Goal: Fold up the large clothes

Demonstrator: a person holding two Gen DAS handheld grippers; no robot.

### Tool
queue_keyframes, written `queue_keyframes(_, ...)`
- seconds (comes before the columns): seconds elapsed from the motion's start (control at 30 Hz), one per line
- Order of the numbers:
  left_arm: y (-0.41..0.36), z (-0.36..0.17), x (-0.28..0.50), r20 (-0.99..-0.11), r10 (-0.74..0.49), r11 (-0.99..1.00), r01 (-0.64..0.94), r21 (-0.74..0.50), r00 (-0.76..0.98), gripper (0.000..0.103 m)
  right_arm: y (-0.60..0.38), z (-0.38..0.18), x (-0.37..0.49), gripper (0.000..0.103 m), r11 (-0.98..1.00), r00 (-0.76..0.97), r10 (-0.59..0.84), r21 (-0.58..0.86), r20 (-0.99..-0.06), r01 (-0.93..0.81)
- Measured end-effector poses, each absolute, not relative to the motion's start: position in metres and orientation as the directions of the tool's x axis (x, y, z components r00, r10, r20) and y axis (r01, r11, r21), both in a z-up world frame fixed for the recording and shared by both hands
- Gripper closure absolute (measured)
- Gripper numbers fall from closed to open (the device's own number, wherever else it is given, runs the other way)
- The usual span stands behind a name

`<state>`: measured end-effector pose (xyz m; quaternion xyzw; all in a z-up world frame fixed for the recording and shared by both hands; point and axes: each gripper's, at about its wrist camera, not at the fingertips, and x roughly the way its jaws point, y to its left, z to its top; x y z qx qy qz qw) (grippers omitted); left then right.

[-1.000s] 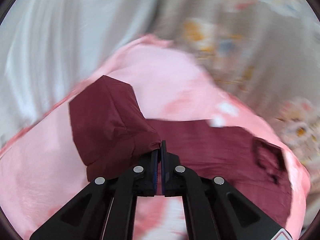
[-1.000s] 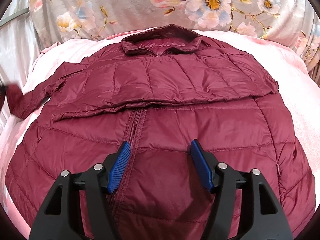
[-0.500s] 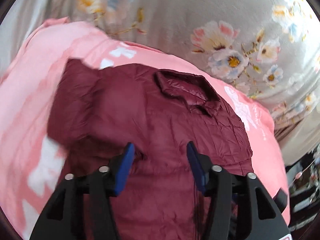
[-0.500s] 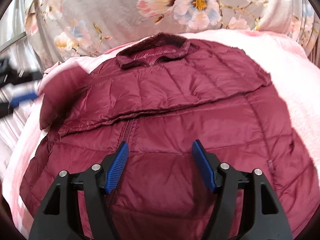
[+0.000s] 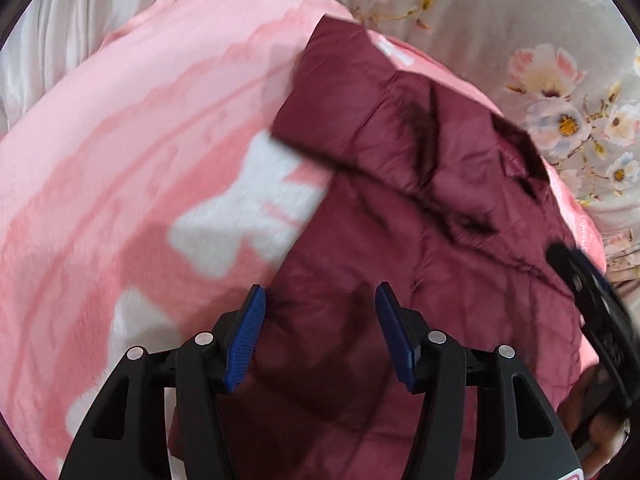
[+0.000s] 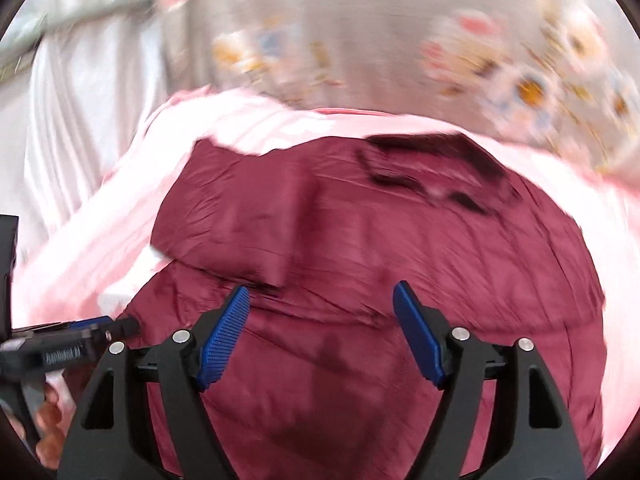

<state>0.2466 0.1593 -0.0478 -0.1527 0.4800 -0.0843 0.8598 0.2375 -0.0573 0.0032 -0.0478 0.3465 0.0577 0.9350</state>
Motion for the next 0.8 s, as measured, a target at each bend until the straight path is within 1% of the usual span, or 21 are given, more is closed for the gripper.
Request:
queue_keyframes(0.03,0.159,-0.048,0.246,-0.798,-0.289,0.941,0.005,-0.338,0.529,0.048,-0.047,-0.002,0.247,0.031,0.986,0.741,0.073,-0.066,-0.667,-0.156)
queue_keyframes(0.1,0.158,-0.048,0.244,-0.797,-0.282,0.945,0.012,-0.326,0.534,0.048,-0.039,-0.011,0.261,0.032,0.982,0.713,0.096,-0.049,-0.695,-0.18)
queue_keyframes(0.13,0.158,-0.048,0.244,-0.798,-0.28,0.946,0.013,-0.323,0.534,0.048,-0.036,-0.016,0.271,0.037,0.983,0.688,0.117,-0.016,-0.716,-0.185)
queue_keyframes(0.17,0.158,-0.048,0.243,-0.799,-0.278,0.947,0.014,-0.32,0.534,0.048,-0.036,-0.022,0.281,0.047,0.984,0.664,0.126,0.011,-0.737,-0.175)
queue_keyframes(0.2,0.158,-0.049,0.243,-0.799,-0.276,0.948,0.015,-0.318,0.535,0.048,-0.039,-0.027,0.29,0.054,0.986,0.64,0.135,0.041,-0.756,-0.16)
queue_keyframes(0.23,0.157,-0.049,0.244,-0.798,-0.275,0.949,0.016,-0.316,0.536,0.048,-0.044,-0.031,0.296,0.079,0.987,0.626,0.149,0.075,-0.766,-0.142)
queue_keyframes(0.27,0.157,-0.049,0.245,-0.798,-0.275,0.949,0.017,-0.316,0.536,0.048,-0.049,-0.032,0.299,0.094,0.987,0.622,0.156,0.1,-0.767,-0.125)
queue_keyframes(0.33,0.159,-0.049,0.244,-0.796,-0.282,0.947,0.022,-0.321,0.535,0.048,-0.075,-0.023,0.296,0.099,0.98,0.651,0.186,0.183,-0.736,-0.073)
queue_keyframes(0.4,0.16,-0.049,0.243,-0.793,-0.296,0.941,0.021,-0.337,0.533,0.048,-0.104,-0.006,0.286,0.1,0.975,0.704,0.164,0.221,-0.691,-0.01)
queue_keyframes(0.47,0.162,-0.049,0.244,-0.79,-0.31,0.935,0.02,-0.353,0.529,0.048,-0.139,0.01,0.271,0.1,0.966,0.752,0.119,0.249,-0.648,0.062)
queue_keyframes(0.5,0.164,-0.049,0.243,-0.788,-0.314,0.933,0.018,-0.359,0.529,0.048,-0.165,0.014,0.261,0.1,0.956,0.769,0.076,0.266,-0.635,0.125)
queue_keyframes(0.57,0.165,-0.049,0.244,-0.788,-0.319,0.93,0.016,-0.366,0.527,0.048,-0.201,0.009,0.252,0.096,0.939,0.76,0.003,0.263,-0.65,0.221)
queue_keyframes(0.6,0.165,-0.048,0.244,-0.788,-0.32,0.93,0.014,-0.368,0.526,0.048,-0.22,0.0,0.249,0.096,0.93,0.735,-0.036,0.246,-0.678,0.272)
queue_keyframes(0.67,0.167,-0.046,0.246,-0.789,-0.329,0.924,0.004,-0.383,0.518,0.048,-0.246,-0.015,0.244,0.089,0.912,0.69,-0.083,0.225,-0.719,0.344)
queue_keyframes(0.73,0.17,-0.042,0.251,-0.779,-0.365,0.904,-0.006,-0.427,0.511,0.048,-0.267,-0.024,0.231,0.08,0.887,0.687,-0.084,0.261,-0.722,0.382)
queue_keyframes(0.77,0.171,-0.039,0.254,-0.77,-0.385,0.892,-0.009,-0.452,0.509,0.048,-0.274,-0.025,0.224,0.071,0.877,0.7,-0.075,0.287,-0.71,0.385)
queue_keyframes(0.8,0.172,-0.035,0.258,-0.761,-0.399,0.881,-0.015,-0.472,0.511,0.048,-0.28,-0.023,0.218,0.064,0.869,0.715,-0.077,0.305,-0.694,0.389)
